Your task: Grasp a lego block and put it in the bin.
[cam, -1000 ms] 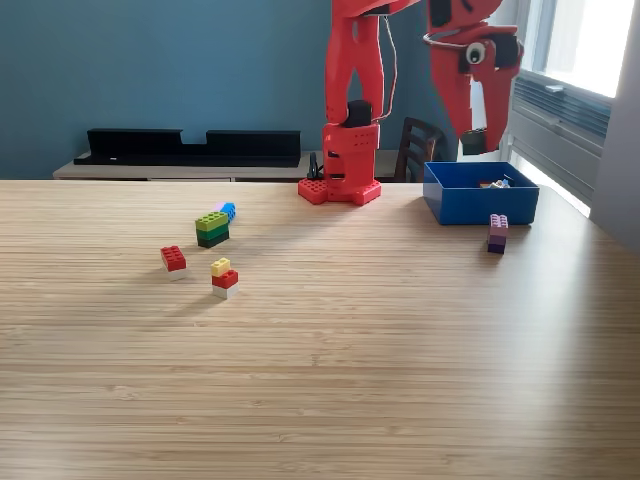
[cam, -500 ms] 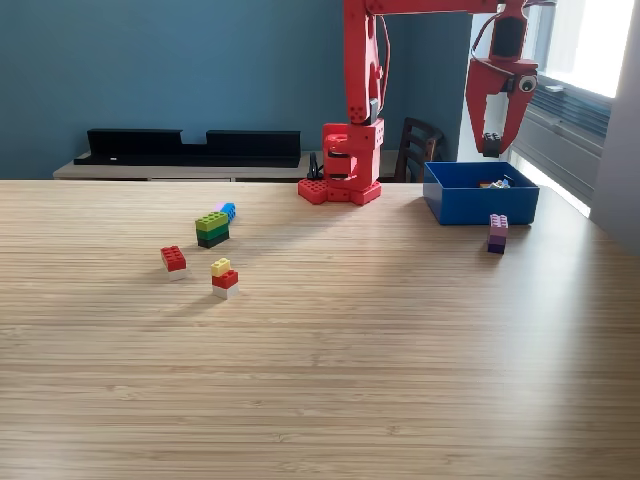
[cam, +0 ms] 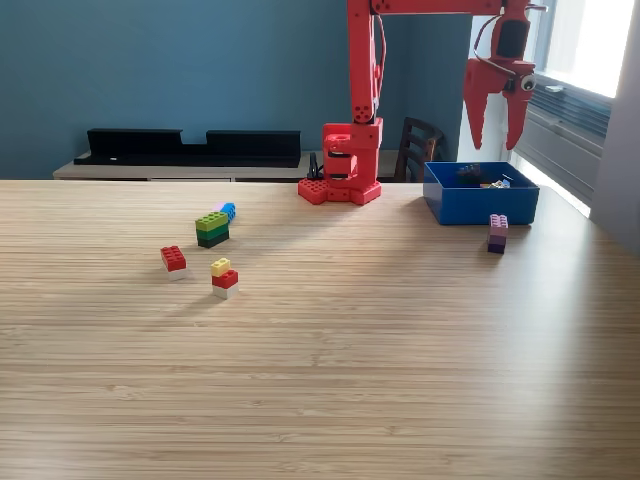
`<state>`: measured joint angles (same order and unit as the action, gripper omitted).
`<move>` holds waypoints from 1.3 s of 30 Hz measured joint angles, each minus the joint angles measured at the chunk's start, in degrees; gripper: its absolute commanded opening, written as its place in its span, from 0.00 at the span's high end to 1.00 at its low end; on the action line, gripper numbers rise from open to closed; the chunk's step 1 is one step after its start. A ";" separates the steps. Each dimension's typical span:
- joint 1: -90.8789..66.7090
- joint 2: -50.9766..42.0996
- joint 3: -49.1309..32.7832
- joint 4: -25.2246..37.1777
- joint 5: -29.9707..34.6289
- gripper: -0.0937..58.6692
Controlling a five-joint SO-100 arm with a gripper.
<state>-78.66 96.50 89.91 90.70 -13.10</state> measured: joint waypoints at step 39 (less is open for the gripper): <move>63.37 0.18 -5.80 -7.73 10.20 1.00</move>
<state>-15.29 96.68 84.11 82.97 -2.90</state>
